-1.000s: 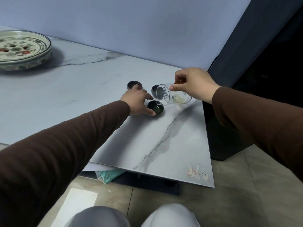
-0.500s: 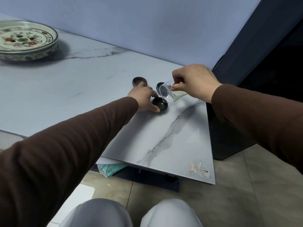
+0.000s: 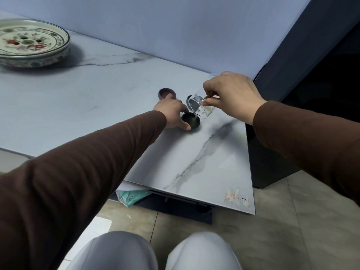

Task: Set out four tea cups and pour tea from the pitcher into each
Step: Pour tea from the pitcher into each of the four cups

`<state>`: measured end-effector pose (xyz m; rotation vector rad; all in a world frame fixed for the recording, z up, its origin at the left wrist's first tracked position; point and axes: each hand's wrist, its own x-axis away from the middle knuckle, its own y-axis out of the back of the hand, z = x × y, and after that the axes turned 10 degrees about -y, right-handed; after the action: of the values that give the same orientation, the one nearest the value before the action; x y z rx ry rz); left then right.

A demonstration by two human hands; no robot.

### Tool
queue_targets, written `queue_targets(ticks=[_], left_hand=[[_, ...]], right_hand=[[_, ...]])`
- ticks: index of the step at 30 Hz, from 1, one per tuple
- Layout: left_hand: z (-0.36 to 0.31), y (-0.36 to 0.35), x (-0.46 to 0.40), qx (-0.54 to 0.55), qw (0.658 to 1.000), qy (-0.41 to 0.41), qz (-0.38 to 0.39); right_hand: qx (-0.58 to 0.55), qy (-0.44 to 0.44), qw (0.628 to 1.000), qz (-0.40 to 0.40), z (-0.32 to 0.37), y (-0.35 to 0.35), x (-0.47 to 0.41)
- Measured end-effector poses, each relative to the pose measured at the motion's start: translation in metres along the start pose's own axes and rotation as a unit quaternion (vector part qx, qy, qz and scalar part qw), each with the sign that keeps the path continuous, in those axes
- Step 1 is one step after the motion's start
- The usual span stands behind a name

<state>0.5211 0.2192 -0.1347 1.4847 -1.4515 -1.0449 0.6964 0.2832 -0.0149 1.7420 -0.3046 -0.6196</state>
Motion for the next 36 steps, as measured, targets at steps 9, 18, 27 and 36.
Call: queue_targets(ticks=[9,18,27,36], left_hand=[[-0.001,0.0,0.0,-0.005,1.0,0.004,0.002],[-0.001,0.001,0.0,-0.007,1.0,0.008,0.006],[0.0,-0.001,-0.001,-0.005,1.0,0.003,-0.001],[0.001,-0.002,-0.002,-0.007,1.0,0.002,0.001]], right_hand=[[0.021,0.034,0.998,-0.047,0.003,0.0,0.008],[0.055,0.053,0.995,-0.059,0.006,0.003,0.014],[0.069,0.059,0.994,-0.056,0.009,0.002,0.02],[0.065,0.054,0.995,-0.048,0.009,0.002,0.021]])
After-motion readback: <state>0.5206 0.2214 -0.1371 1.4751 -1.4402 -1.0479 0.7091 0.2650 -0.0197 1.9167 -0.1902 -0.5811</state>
